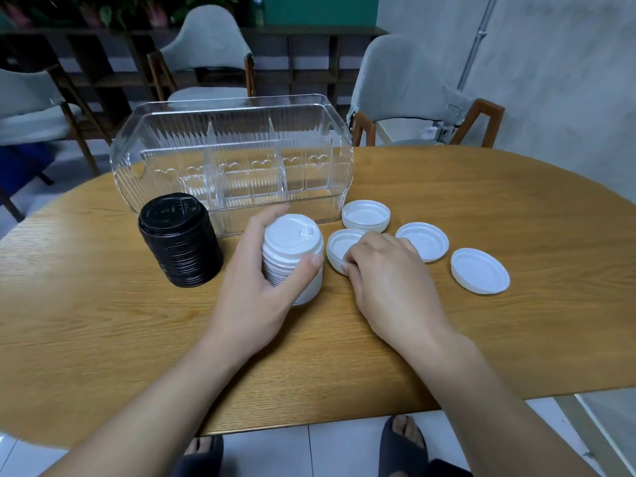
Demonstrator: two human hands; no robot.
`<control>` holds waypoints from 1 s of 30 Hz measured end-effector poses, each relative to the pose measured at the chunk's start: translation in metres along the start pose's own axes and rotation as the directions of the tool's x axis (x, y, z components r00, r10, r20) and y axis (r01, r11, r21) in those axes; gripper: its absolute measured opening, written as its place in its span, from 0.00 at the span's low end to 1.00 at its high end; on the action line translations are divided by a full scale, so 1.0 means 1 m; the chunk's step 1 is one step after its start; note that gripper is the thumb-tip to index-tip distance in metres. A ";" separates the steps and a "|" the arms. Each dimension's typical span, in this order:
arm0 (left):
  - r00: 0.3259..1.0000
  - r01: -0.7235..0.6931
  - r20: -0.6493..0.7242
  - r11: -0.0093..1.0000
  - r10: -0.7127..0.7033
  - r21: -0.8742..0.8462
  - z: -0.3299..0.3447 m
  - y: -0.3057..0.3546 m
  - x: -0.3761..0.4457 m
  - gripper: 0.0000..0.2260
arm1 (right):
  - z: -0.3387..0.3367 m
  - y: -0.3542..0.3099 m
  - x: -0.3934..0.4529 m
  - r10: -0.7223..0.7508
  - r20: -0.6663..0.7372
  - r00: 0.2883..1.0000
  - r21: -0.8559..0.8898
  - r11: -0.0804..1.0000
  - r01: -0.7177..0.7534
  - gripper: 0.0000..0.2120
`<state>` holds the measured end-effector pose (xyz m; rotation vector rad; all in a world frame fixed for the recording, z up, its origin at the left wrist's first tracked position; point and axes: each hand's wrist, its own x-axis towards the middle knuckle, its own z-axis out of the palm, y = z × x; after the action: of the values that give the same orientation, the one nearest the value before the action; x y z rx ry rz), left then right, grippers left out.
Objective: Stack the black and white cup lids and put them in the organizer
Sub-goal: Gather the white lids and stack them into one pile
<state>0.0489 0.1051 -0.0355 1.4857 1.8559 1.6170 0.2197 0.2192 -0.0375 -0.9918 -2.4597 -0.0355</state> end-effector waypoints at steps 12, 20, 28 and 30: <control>1.000 0.000 0.008 1.000 -0.001 0.009 -0.002 -0.003 -0.001 0.29 | -0.014 0.005 0.002 0.150 -0.028 0.988 0.286 0.949 -0.135 0.11; 0.999 0.012 0.046 1.000 -0.013 0.027 -0.010 -0.001 -0.003 0.31 | -0.043 0.006 0.005 0.426 0.041 0.904 0.817 0.506 -0.275 0.06; 0.967 -0.254 0.033 0.941 0.253 0.225 -0.022 0.025 0.004 0.44 | -0.063 -0.014 0.012 0.419 0.267 0.868 0.963 -0.159 -0.219 0.09; 0.964 -0.265 0.024 0.940 0.266 0.216 -0.021 0.030 0.005 0.46 | -0.062 -0.022 0.011 0.364 0.291 0.885 0.954 -0.182 -0.238 0.12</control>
<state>0.0461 0.0928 -0.0009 1.8990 1.9576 1.5671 0.2247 0.1978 0.0254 -0.6542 -1.1991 1.7014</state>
